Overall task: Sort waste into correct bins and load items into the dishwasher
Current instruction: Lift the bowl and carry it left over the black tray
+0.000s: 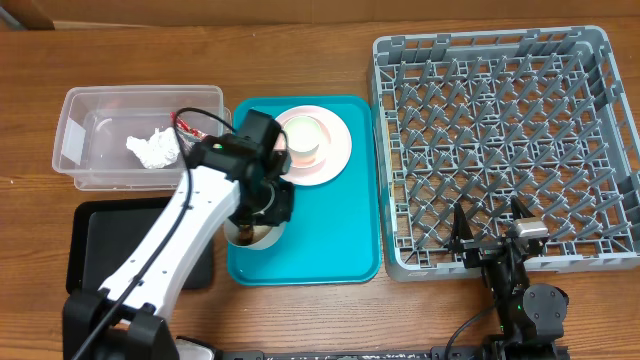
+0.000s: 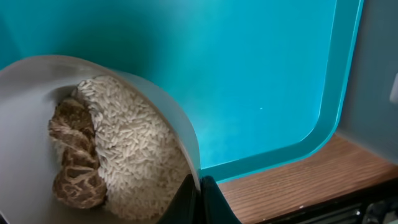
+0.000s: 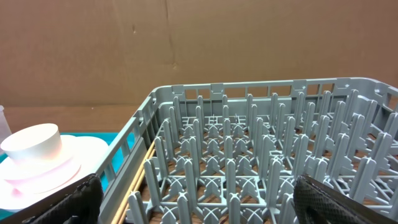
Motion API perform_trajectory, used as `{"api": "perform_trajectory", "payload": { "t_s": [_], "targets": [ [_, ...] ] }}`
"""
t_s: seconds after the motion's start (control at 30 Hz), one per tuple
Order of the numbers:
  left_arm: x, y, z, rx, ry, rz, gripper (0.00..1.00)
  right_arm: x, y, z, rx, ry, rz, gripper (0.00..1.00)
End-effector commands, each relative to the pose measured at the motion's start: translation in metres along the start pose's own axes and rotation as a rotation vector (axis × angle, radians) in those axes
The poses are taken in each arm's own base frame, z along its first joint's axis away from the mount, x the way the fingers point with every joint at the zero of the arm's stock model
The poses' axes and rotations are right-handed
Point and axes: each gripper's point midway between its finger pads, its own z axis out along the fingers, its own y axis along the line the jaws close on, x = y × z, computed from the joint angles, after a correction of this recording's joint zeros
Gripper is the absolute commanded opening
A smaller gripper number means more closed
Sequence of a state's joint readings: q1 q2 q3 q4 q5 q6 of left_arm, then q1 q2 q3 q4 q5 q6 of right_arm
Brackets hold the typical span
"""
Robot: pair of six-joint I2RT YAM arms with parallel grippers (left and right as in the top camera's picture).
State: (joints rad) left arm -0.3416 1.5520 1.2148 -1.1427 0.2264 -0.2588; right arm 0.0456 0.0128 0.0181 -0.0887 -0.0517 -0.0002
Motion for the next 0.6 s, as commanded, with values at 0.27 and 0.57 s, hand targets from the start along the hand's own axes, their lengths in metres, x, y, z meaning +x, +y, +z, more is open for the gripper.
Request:
{"api": "perform_trajectory", "payload": {
  "t_s": [0.27,0.57],
  "targets": [
    [-0.009,0.055,-0.069,-0.139,-0.248,-0.133,0.04,0.001,-0.003,0.0,0.013,-0.008,0.004,1.0],
    [-0.005,0.1,-0.076,-0.241,-0.275,-0.29,0.04,0.001,-0.003,0.0,0.013,-0.008,0.004,1.0]
  ]
}}
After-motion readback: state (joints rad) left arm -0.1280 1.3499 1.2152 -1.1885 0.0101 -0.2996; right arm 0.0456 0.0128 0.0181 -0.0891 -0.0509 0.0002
